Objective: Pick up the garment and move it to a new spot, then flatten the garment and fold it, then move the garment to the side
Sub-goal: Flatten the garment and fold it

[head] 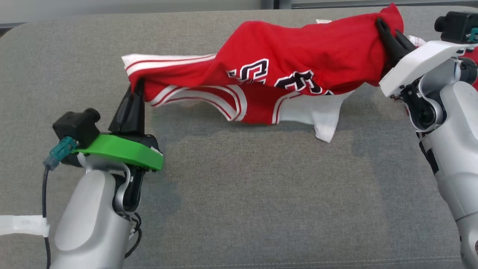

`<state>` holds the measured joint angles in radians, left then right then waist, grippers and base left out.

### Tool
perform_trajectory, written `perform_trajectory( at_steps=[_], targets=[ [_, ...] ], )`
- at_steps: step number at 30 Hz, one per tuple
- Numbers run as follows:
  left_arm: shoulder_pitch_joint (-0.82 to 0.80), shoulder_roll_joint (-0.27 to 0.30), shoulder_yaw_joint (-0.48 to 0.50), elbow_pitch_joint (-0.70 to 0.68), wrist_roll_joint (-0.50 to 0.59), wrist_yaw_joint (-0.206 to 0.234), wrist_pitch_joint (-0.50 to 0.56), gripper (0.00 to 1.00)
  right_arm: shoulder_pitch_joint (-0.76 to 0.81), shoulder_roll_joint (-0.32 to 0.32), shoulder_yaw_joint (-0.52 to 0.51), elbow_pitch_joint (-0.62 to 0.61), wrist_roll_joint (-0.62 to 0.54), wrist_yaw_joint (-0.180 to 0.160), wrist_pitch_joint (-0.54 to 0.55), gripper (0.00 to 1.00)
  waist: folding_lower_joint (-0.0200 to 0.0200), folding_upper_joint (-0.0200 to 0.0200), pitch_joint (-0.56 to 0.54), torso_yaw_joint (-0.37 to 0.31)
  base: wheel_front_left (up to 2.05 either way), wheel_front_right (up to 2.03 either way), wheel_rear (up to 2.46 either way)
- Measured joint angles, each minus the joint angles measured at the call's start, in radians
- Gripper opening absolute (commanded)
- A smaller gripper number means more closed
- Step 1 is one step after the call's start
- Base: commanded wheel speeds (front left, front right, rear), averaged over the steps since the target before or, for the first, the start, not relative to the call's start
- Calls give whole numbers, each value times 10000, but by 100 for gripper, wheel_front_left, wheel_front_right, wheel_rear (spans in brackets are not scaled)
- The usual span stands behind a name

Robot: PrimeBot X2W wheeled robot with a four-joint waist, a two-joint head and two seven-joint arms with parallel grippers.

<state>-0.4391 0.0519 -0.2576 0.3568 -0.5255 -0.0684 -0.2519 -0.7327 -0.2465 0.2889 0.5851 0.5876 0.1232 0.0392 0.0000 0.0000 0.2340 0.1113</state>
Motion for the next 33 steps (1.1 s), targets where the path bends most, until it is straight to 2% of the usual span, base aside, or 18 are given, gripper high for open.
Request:
perform_trajectory(
  at_steps=[9,15,18,23,28,31,33],
  targets=[
    [-120,96,688,-2073,585,71,0,0,70,-148,-349,-846,40,2,-1593,0,0,0,-466,-274,0,0,0],
    [159,305,1104,-4192,1055,73,-13,0,1064,-159,-564,-1697,612,13,-1793,0,0,0,-821,-477,0,0,0],
    [661,489,1229,-4750,1151,186,-13,0,1645,-334,-823,-1944,819,33,-1708,0,0,0,-982,-591,0,0,0],
    [1656,917,1214,-4915,1179,389,199,0,2323,-456,-706,-2019,1001,-6,-819,0,0,0,-1143,-788,0,0,0],
    [2004,926,1097,-4153,497,422,1578,0,2709,-353,-136,-1484,1099,-21,215,0,0,0,-1022,-820,0,0,0],
    [1956,867,874,-3402,-130,405,2347,0,2524,61,171,-989,1312,-27,826,0,0,0,-826,-798,0,0,0],
    [1707,882,673,-2750,-213,351,2849,0,2132,157,497,-610,1122,-148,1164,0,0,0,-665,-777,0,0,0]
  ],
)
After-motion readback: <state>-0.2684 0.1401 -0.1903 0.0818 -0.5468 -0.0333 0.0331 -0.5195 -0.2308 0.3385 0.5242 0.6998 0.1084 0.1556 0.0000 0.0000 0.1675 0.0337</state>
